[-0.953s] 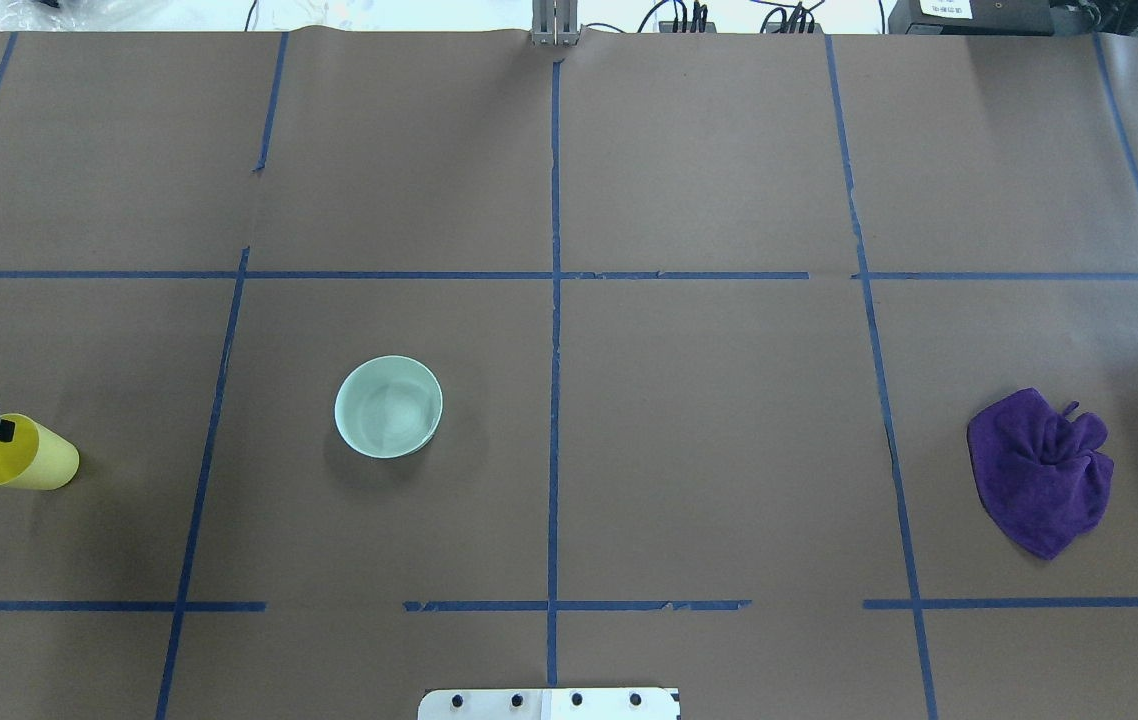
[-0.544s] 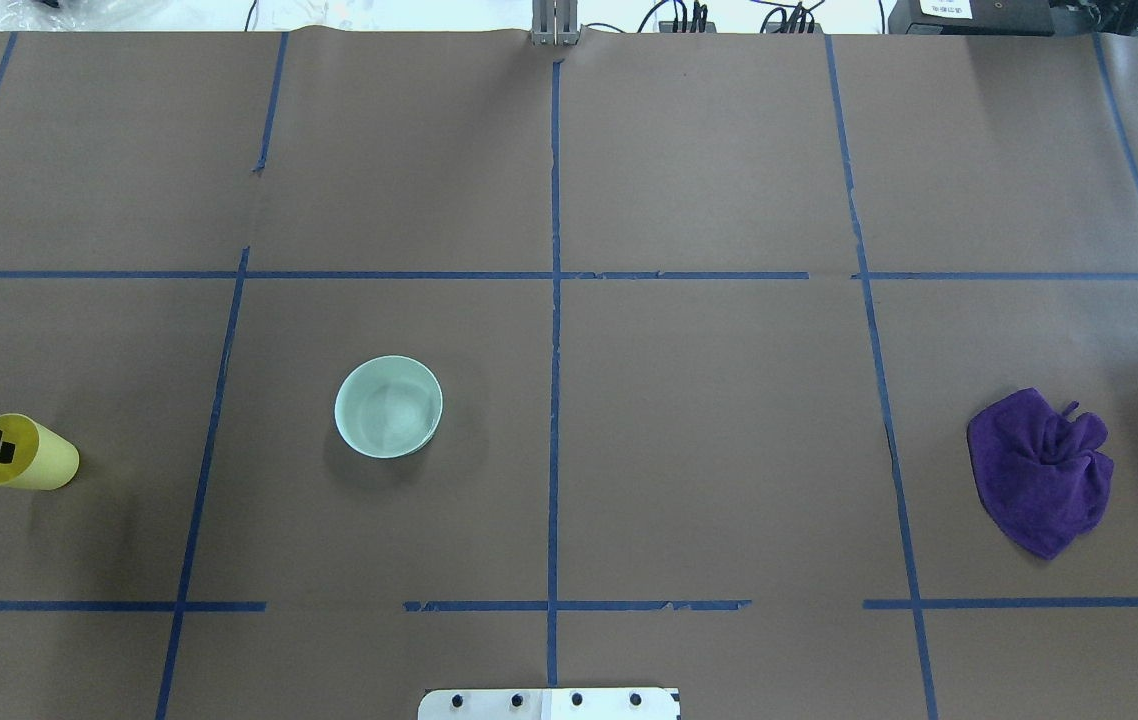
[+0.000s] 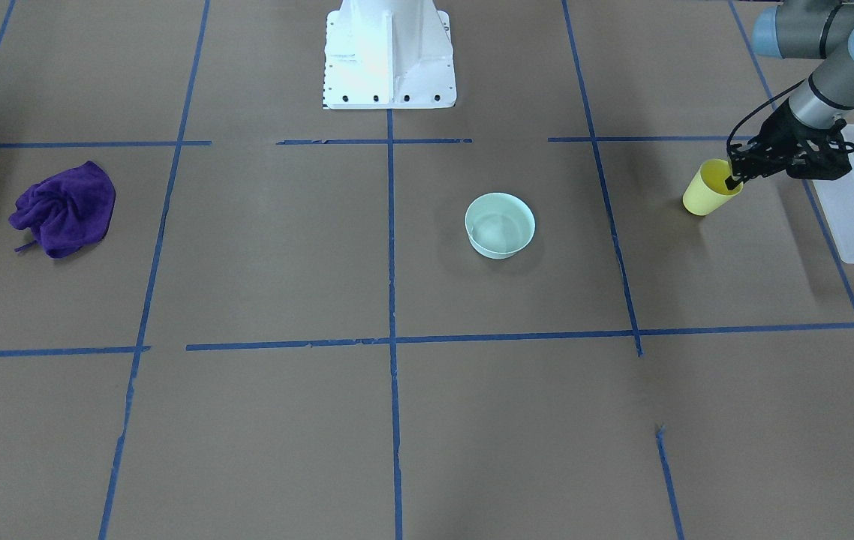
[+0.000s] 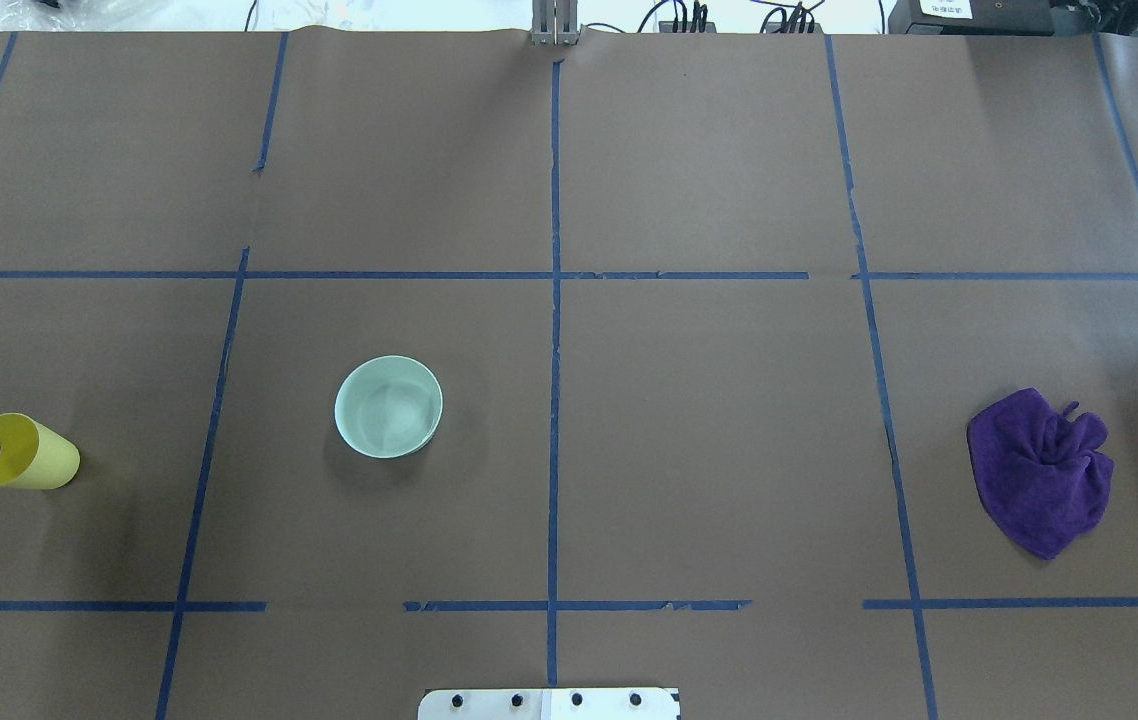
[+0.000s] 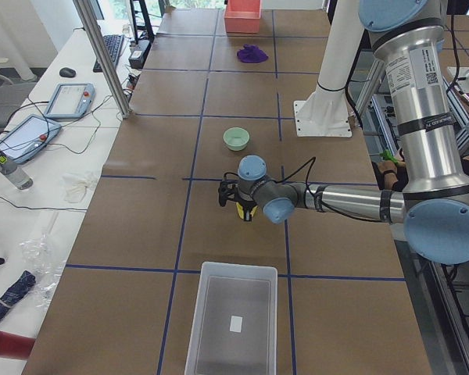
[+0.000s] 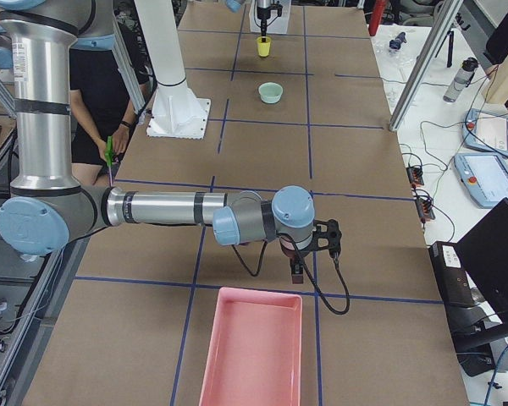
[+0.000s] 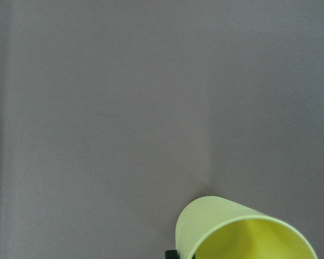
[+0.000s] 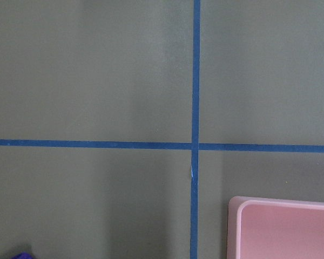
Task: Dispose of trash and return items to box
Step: 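Lift the yellow cup with the left gripper and carry it off the table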
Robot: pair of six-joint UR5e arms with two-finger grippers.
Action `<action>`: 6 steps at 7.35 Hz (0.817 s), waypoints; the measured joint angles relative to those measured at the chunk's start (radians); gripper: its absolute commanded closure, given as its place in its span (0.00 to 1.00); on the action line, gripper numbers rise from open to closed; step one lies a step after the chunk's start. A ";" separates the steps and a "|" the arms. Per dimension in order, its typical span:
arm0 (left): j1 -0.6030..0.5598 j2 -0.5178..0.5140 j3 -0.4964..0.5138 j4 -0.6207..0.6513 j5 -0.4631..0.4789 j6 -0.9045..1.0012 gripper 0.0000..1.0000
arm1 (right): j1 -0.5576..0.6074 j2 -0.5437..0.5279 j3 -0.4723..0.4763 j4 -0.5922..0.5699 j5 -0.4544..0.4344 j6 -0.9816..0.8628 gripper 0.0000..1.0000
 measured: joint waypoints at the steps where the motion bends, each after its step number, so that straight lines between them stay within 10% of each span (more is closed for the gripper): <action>1: -0.023 -0.005 -0.033 0.032 -0.017 0.004 1.00 | -0.011 -0.001 0.014 0.000 0.005 0.001 0.00; 6: -0.243 -0.088 -0.151 0.387 -0.052 0.300 1.00 | -0.152 -0.014 0.038 0.060 0.005 0.139 0.00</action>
